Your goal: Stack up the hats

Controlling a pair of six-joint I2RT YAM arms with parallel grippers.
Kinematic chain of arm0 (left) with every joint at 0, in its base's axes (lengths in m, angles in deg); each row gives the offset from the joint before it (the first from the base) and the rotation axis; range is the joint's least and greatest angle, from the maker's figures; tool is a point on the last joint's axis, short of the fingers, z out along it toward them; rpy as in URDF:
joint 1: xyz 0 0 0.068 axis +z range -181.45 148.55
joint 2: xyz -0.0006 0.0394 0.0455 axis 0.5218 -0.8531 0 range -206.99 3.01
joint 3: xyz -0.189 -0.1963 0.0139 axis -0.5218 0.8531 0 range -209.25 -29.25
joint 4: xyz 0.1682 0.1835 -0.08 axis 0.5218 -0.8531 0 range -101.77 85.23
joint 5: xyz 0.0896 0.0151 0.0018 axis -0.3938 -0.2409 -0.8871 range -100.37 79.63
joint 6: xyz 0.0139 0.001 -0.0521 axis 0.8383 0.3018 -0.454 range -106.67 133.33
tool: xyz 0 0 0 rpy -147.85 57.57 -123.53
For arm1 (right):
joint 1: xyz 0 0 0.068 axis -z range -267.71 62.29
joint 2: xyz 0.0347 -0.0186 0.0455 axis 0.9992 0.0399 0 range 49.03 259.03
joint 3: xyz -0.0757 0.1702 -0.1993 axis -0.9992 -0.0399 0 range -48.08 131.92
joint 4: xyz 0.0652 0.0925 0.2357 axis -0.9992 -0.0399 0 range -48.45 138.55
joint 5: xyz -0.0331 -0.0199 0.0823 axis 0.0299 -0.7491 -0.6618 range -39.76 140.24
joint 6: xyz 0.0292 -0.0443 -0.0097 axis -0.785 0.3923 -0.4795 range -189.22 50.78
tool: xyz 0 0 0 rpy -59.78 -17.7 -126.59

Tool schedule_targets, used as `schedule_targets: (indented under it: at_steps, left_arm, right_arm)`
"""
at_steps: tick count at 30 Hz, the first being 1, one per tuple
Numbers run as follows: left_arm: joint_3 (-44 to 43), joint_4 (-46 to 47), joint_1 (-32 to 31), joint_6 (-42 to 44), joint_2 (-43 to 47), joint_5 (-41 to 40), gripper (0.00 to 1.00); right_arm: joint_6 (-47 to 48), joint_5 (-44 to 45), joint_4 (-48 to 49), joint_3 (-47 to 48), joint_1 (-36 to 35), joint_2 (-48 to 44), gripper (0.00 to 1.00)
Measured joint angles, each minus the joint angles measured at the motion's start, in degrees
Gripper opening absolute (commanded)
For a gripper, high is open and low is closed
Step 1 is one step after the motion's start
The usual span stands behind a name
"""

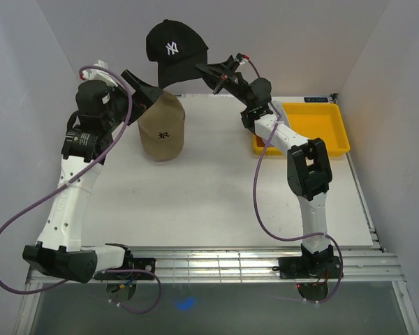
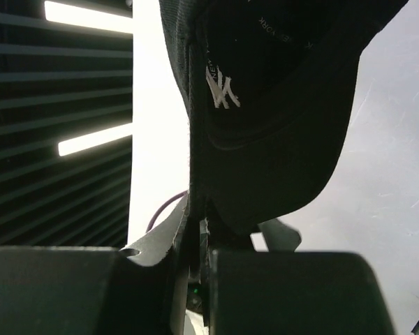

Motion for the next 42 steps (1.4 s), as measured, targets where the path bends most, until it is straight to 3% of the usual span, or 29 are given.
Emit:
schedule_targets:
  at_steps: [7, 17, 31, 42]
  left_arm:
    - [1.0, 8.8, 10.6, -6.4, -4.3, 12.4, 0.98]
    - [14.5, 35.3, 19.8, -24.3, -8.3, 31.9, 0.98]
    - [15.1, 49.9, 20.1, -34.5, -13.9, 39.0, 0.98]
    - [15.1, 55.4, 20.1, -39.5, -17.1, 40.2, 0.98]
  right_arm:
    - [-0.2, 0.0, 1.5, 0.0, 0.1, 0.0, 0.08]
    - [-0.2, 0.0, 2.8, -0.8, 0.1, 0.0, 0.08]
    - [-0.2, 0.0, 2.8, 0.2, -2.2, 0.3, 0.08]
    - [-0.2, 0.0, 1.7, 3.1, -4.7, 0.6, 0.08]
